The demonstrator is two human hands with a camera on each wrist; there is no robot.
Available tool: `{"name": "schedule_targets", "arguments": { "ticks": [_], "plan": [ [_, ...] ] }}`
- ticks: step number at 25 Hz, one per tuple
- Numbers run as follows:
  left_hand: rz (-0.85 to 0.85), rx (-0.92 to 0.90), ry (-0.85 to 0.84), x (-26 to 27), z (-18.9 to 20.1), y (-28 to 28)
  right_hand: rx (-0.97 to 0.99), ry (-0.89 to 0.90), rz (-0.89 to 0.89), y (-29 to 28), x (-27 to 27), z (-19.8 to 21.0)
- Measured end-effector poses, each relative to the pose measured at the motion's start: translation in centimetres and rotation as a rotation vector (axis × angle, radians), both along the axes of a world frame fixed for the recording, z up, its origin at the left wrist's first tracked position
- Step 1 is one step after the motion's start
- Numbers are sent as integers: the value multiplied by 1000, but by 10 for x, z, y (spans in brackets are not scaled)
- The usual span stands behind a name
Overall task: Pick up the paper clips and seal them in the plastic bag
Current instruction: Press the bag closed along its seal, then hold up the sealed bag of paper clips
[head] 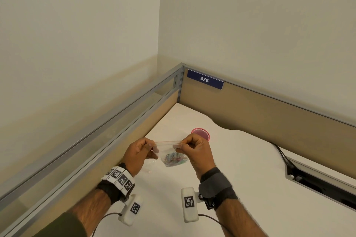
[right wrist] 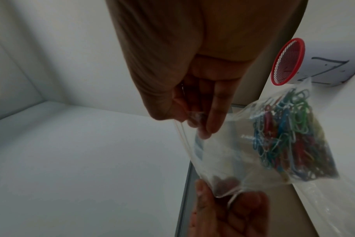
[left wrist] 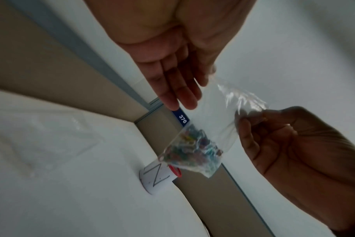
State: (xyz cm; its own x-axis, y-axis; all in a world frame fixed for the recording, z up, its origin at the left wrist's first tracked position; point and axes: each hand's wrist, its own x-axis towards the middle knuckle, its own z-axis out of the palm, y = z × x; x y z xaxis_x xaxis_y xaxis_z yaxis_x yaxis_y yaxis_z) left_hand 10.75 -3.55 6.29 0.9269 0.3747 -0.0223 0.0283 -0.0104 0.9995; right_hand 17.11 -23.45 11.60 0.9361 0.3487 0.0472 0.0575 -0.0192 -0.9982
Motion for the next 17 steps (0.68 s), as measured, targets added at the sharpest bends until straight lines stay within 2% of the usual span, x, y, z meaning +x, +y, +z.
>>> {"name": "schedule_targets", "arguments": {
  "ticks": [2,3,5,6,8,10,13,16,17],
  "plan": [
    [59,-176,158,-3,-10,-14,39,9,-1,1,0,0],
    [36,-247,273,-5,-14,-20,50,16,1,1,0,0],
    [-88,-385,440,-9,-18,-29,43,24,17,-2,-1,-2],
    [-146,-465,454,-8,-17,-33,41,26,35,-4,-2,-3],
    [-186,-607,409,-3,-10,-37,42,46,90,-8,-3,-8],
    [-147,-671,339,5,-5,-39,42,71,123,-12,-4,-13],
    [-51,-651,250,19,-3,-39,75,129,62,-12,-5,-16],
    [15,-518,214,31,0,-38,90,202,-154,-11,-3,-21],
    [14,-489,207,33,3,-38,71,263,-178,-10,-1,-23]
  ]
}}
